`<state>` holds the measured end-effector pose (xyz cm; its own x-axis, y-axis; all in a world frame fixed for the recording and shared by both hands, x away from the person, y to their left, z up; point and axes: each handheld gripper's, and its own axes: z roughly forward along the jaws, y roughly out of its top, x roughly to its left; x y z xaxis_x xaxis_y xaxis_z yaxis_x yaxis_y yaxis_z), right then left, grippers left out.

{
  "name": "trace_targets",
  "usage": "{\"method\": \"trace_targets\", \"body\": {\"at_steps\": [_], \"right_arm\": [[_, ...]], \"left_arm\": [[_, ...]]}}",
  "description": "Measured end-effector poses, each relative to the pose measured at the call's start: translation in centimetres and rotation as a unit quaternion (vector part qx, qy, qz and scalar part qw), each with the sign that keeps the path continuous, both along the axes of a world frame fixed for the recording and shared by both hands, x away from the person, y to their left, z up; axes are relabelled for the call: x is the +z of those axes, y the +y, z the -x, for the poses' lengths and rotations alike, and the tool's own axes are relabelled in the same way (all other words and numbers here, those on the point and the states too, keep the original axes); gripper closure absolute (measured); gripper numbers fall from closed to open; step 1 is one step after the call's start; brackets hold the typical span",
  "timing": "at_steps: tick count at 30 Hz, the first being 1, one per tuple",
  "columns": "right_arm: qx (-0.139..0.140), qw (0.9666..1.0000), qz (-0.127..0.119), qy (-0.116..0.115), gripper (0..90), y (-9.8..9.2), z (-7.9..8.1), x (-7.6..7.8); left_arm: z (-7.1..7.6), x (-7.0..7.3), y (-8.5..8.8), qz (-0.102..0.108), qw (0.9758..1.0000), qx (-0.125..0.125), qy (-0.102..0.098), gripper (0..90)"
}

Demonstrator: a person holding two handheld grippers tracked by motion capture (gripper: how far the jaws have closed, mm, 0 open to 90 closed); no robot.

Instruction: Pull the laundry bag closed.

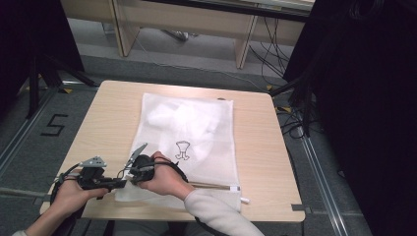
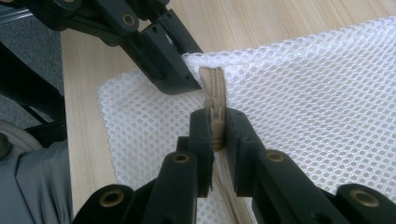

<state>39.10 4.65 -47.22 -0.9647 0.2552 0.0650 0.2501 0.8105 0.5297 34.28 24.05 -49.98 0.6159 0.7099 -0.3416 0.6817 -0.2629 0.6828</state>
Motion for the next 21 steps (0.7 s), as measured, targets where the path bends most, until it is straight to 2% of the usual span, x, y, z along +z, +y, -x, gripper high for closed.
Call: {"method": "trace_targets", "body": {"at_steps": [5,7,11,13,15,18,21], "right_arm": [[-0.002,0.9999,0.01,0.0,82.5,-0.11,0.08,-0.23],[-0.006,0.9998,0.015,0.01,82.5,-0.19,0.13,-0.4],[-0.008,0.9999,0.009,0.01,82.5,-0.35,0.14,-0.51],[-0.004,0.9999,0.009,0.005,82.5,-0.41,0.05,-0.51],[-0.01,0.9998,0.014,0.012,82.5,-0.53,0.13,-0.47],[-0.013,0.9998,0.015,0.009,82.5,-0.63,0.11,-0.61],[-0.005,0.9999,0.008,0.012,82.5,-0.73,0.07,-0.66]], "left_arm": [[0.04,0.07,0.12,-0.001,1.0,0.0,-0.005,84.1],[0.08,0.09,0.17,-0.002,1.0,-0.002,-0.006,84.1],[0.05,0.08,0.14,-0.003,1.0,-0.004,-0.006,84.0],[0.06,0.08,0.11,-0.003,1.0,-0.004,-0.006,84.0],[0.06,0.11,0.13,-0.004,1.0,-0.004,-0.005,84.0],[0.06,0.08,0.14,-0.004,1.0,-0.004,-0.005,84.0],[0.07,0.09,0.13,-0.004,1.0,-0.004,-0.004,84.0]]}}
